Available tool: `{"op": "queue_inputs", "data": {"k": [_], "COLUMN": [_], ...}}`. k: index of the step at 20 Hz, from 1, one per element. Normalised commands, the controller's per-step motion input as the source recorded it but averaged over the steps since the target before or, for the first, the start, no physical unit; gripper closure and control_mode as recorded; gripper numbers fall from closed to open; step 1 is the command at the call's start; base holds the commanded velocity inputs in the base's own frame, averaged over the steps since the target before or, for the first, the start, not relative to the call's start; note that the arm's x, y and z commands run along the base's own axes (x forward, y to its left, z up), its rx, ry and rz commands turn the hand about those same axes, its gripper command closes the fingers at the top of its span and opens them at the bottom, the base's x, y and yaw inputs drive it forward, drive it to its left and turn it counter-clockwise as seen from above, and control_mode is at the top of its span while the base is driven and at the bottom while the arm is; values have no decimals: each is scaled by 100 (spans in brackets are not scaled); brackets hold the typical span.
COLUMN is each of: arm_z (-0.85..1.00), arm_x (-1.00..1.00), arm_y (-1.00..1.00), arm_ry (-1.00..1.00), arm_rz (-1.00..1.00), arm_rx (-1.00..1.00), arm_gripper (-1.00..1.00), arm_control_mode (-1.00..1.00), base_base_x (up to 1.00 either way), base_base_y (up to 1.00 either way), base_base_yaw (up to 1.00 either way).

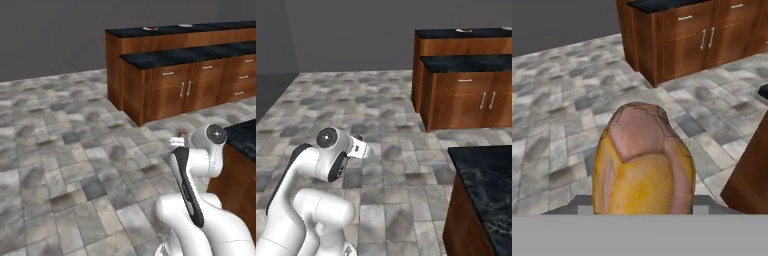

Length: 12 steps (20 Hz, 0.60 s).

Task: Take the chicken drumsticks from the pan and place one on each plate on the dining counter.

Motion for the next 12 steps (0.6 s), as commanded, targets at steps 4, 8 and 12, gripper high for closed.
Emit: {"op": "queue_inputs", "data": {"k": [4, 8, 12], "arm_z": [0, 0, 0], "arm_x": [0, 0, 0], "arm_y": [0, 0, 0], "arm_ry": [0, 0, 0], "arm_rz": [0, 0, 0], "arm_rx": [0, 0, 0], "arm_gripper": [100, 100, 100], "arm_control_mode": [100, 100, 100], "base_base_x": [100, 100, 100], "base_base_y": [62, 54, 50], "base_base_yaw": [0, -4, -7]}}
